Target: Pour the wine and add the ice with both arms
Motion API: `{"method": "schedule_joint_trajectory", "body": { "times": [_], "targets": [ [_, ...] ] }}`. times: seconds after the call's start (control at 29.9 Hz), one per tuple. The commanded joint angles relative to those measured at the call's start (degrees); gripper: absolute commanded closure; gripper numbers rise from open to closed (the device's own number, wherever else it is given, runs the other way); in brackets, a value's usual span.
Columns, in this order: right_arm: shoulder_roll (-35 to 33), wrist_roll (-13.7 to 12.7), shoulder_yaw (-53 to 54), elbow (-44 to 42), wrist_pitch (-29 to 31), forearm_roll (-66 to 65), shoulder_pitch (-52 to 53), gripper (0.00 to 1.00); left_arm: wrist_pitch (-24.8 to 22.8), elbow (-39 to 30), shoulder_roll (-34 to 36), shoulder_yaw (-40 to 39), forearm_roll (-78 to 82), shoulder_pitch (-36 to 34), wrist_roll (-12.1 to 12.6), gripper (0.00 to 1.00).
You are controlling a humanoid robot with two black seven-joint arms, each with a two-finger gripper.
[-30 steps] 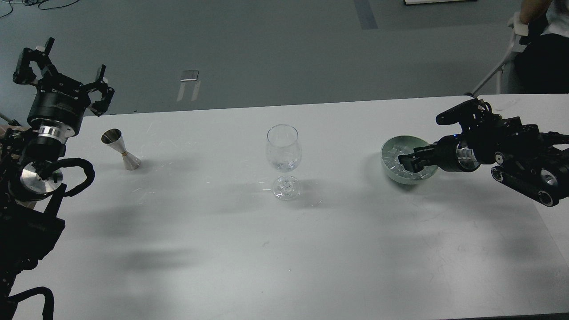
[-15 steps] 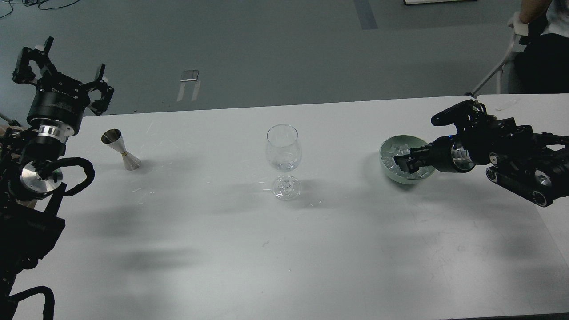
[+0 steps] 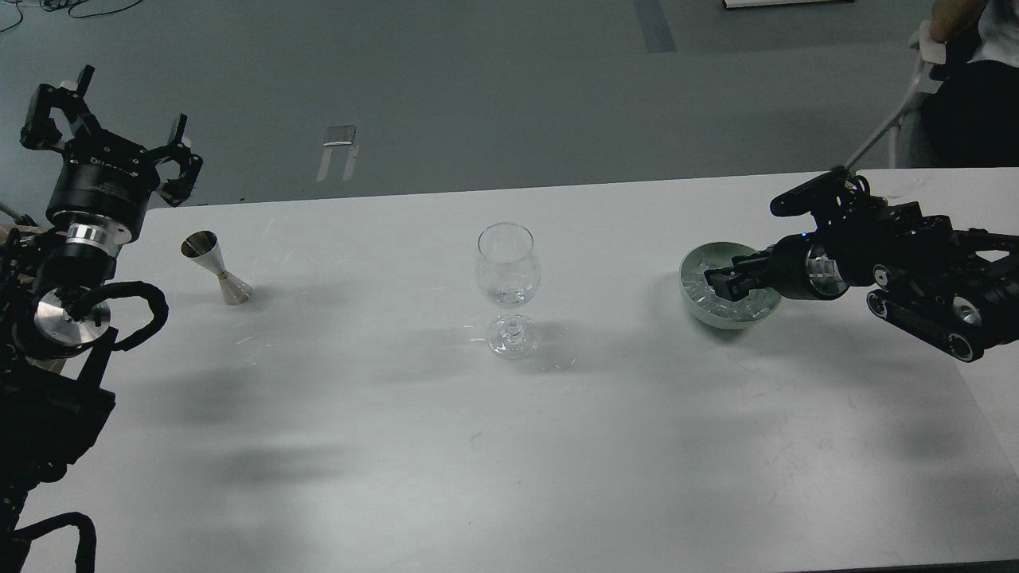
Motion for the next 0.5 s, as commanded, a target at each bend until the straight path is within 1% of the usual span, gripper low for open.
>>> {"method": "schedule_joint_trajectory", "body": {
  "times": [0.0, 0.37, 0.47],
  "targets": [
    [1.7, 0.1, 0.0, -2.2, -0.1, 0.1, -0.6, 0.51, 0.0, 0.0, -0.1, 0.0, 0.0, 0.1, 0.0, 0.02],
    [2.2, 0.2, -0.3, -1.3, 0.0, 0.2, -1.4, 0.51, 0.0, 0.0, 0.0, 0.1, 0.0, 0.2, 0.0, 0.02],
    [2.1, 0.2, -0.3, -1.0, 0.0, 0.2, -1.3, 0.51, 0.0, 0.0, 0.0, 0.1, 0.0, 0.2, -0.3, 0.02]
  ]
}}
